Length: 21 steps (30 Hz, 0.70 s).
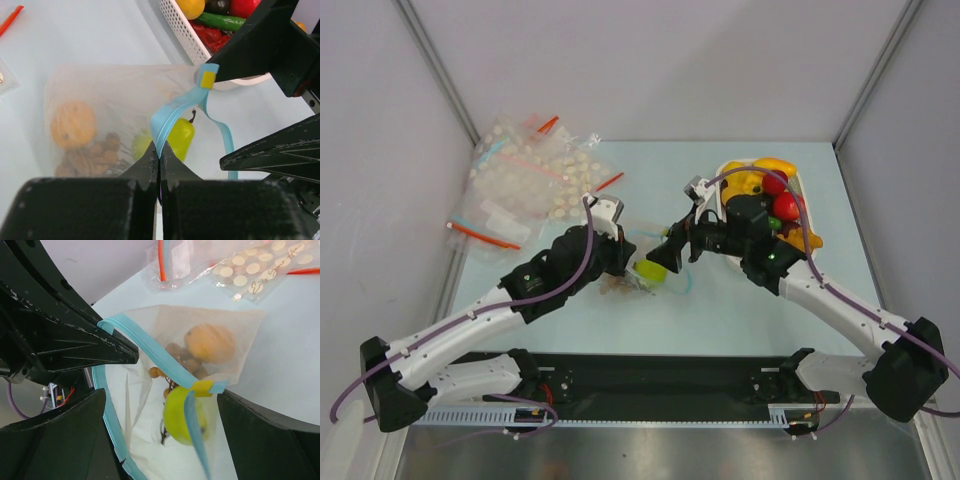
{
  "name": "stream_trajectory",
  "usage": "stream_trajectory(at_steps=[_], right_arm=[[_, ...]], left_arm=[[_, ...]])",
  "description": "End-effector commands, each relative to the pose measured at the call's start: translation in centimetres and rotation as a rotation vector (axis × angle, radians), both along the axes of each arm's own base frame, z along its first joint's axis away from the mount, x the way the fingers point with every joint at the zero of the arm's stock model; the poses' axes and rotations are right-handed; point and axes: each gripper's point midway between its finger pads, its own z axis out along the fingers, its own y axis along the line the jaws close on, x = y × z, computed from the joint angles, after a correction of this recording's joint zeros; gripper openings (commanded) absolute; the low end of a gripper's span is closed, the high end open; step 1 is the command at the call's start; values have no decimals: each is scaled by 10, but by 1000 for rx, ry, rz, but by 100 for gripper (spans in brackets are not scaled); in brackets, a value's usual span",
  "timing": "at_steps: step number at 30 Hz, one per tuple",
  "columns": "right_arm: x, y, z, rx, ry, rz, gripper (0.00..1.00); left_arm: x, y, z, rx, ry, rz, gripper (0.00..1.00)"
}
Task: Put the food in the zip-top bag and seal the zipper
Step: Place the fake fruit in the zipper food storage bag.
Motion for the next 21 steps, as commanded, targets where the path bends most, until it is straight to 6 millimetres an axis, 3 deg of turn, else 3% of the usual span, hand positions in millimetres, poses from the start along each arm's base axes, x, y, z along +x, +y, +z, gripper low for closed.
stream_trajectory(at_steps=[1, 5, 10, 15, 21], right_arm=[[3, -3, 26, 39, -64, -30, 100], [5, -9, 30, 46, -81, -64, 98], [12, -15, 31, 21, -99, -123, 79], [10, -8, 16, -41, -82, -109, 69], [14, 5, -3, -160, -69, -116, 68]], left_arm=[[6, 0, 13, -49, -22, 46, 0], [9, 3, 11, -39, -18, 68, 0], [11, 8, 11, -37, -19, 97, 0], [18, 26, 9, -28, -5, 206, 0], [21, 42, 8, -31, -8, 275, 0]])
